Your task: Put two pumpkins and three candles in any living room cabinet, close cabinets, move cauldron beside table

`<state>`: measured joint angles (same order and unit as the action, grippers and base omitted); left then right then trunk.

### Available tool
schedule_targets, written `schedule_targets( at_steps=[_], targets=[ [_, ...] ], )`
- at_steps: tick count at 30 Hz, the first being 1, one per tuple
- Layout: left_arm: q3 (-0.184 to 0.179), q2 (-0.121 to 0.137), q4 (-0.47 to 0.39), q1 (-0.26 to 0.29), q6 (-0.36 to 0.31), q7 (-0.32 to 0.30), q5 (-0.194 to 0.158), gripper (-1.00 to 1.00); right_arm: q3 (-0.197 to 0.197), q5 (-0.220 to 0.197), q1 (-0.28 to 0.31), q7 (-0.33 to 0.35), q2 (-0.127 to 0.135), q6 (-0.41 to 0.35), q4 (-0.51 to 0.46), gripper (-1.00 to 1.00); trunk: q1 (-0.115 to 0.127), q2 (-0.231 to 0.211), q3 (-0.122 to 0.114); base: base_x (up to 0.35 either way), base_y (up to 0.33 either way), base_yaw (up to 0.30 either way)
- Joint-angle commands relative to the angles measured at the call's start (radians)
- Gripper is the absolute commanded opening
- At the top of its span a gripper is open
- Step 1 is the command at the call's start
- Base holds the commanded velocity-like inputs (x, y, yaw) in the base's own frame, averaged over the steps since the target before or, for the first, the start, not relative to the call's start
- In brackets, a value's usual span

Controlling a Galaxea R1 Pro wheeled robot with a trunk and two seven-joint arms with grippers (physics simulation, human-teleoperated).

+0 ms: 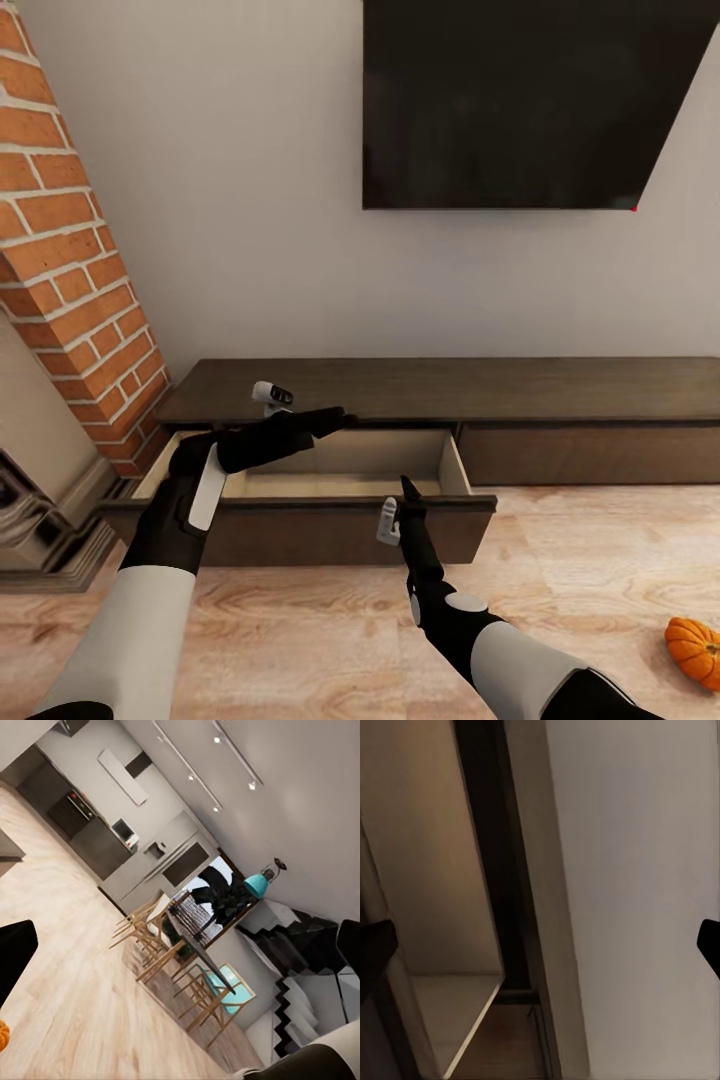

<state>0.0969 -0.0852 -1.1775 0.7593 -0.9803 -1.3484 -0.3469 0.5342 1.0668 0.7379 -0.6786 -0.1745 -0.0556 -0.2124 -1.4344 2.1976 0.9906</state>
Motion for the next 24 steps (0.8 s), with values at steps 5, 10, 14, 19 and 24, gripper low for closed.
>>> schedule_targets(
  at_steps=[5, 10, 14, 19, 24],
  targets=[
    [0.000, -0.002, 0.004, 0.000, 0.000, 0.001, 0.000, 1.00, -0.058, -0.001, 0.000, -0.001, 0.000, 0.003, 0.000, 1.00, 0.019, -0.035, -0.016, 0.000, 0.000, 0.000],
    [0.001, -0.001, 0.003, 0.000, 0.000, 0.002, 0.001, 1.00, -0.107, -0.001, -0.001, 0.001, 0.000, 0.003, 0.006, 1.00, 0.038, -0.070, -0.031, 0.000, 0.000, 0.000],
    [0.001, -0.001, 0.009, 0.000, 0.000, 0.003, 0.002, 1.00, -0.132, -0.001, -0.009, 0.002, 0.002, 0.005, 0.009, 1.00, 0.054, -0.098, -0.044, 0.000, 0.000, 0.000],
    [0.001, -0.002, 0.013, 0.000, 0.000, 0.003, 0.008, 1.00, -0.150, 0.000, -0.012, 0.002, 0.011, 0.015, 0.012, 1.00, 0.073, -0.133, -0.060, 0.000, 0.000, 0.000],
    [0.001, -0.001, 0.013, 0.000, 0.000, 0.003, 0.004, 1.00, -0.150, 0.001, -0.026, -0.003, 0.010, 0.016, 0.011, 1.00, 0.092, -0.168, -0.075, 0.000, 0.000, 0.000]
  ],
)
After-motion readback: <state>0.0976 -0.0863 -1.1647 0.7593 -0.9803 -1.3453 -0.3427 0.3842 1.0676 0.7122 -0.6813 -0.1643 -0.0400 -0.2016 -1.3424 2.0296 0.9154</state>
